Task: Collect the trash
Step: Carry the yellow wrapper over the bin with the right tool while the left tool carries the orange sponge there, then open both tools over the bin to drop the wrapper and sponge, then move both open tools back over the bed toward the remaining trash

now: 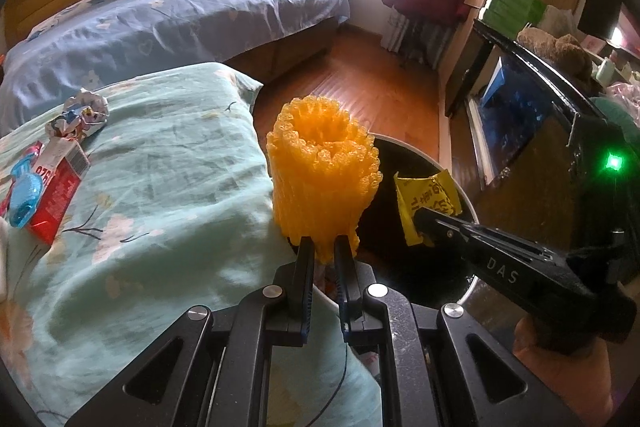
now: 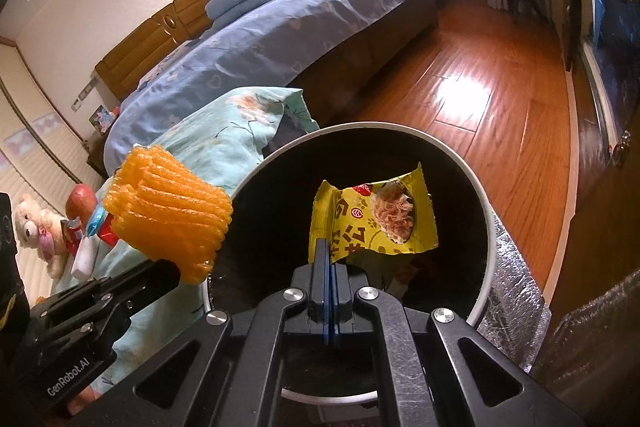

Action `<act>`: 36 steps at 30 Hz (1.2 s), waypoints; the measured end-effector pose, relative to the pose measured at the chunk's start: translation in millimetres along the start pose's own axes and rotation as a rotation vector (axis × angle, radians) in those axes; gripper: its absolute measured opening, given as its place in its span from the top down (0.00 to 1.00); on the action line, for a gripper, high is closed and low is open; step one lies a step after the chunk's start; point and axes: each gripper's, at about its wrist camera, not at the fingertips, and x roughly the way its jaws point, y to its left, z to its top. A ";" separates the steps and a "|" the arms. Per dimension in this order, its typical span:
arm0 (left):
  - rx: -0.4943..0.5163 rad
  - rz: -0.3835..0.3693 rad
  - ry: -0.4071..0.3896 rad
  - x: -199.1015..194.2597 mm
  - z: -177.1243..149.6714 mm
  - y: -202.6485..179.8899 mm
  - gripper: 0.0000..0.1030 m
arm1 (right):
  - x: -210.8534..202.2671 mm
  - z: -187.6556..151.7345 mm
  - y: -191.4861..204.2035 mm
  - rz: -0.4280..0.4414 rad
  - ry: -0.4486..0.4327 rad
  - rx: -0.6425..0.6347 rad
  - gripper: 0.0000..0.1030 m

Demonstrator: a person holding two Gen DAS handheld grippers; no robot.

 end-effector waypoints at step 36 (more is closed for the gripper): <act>-0.213 0.154 -0.065 -93.4 -69.1 81.4 0.55 | -3.7 -19.7 82.1 0.100 -0.018 -0.074 0.50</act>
